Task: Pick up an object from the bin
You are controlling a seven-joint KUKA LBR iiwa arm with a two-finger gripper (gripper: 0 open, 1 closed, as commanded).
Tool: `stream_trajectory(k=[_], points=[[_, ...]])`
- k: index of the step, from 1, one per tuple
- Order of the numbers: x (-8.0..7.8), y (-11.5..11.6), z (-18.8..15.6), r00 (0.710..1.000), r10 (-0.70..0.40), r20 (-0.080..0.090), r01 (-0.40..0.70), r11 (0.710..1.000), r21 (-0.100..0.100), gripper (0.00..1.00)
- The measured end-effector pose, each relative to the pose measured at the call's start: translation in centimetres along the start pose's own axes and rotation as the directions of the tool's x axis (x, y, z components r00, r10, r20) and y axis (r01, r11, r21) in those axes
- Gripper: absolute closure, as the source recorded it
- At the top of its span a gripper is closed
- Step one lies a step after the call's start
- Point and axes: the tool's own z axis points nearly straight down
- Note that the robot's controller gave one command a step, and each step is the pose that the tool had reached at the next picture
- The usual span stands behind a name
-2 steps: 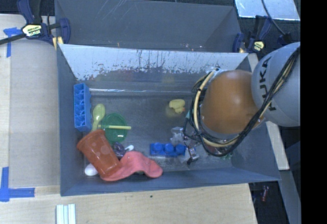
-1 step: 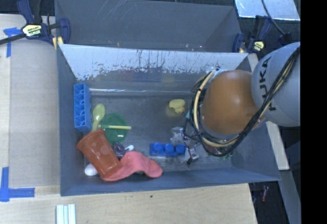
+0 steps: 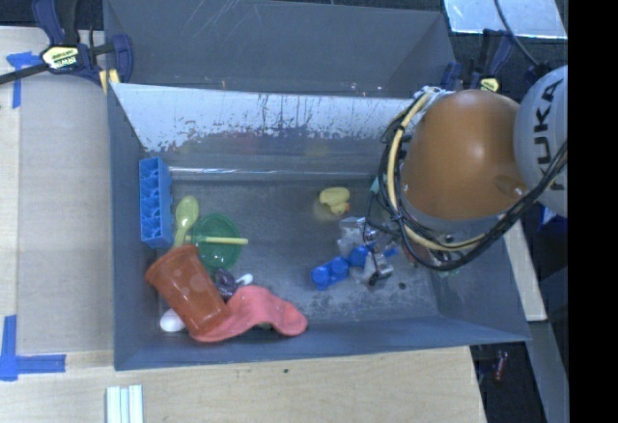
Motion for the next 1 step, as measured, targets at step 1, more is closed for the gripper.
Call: stream_trajectory(k=[1], points=[[-0.55,1.15,-8.69,0.999,-0.045,0.003,0.045,0.999,0.001,1.00]])
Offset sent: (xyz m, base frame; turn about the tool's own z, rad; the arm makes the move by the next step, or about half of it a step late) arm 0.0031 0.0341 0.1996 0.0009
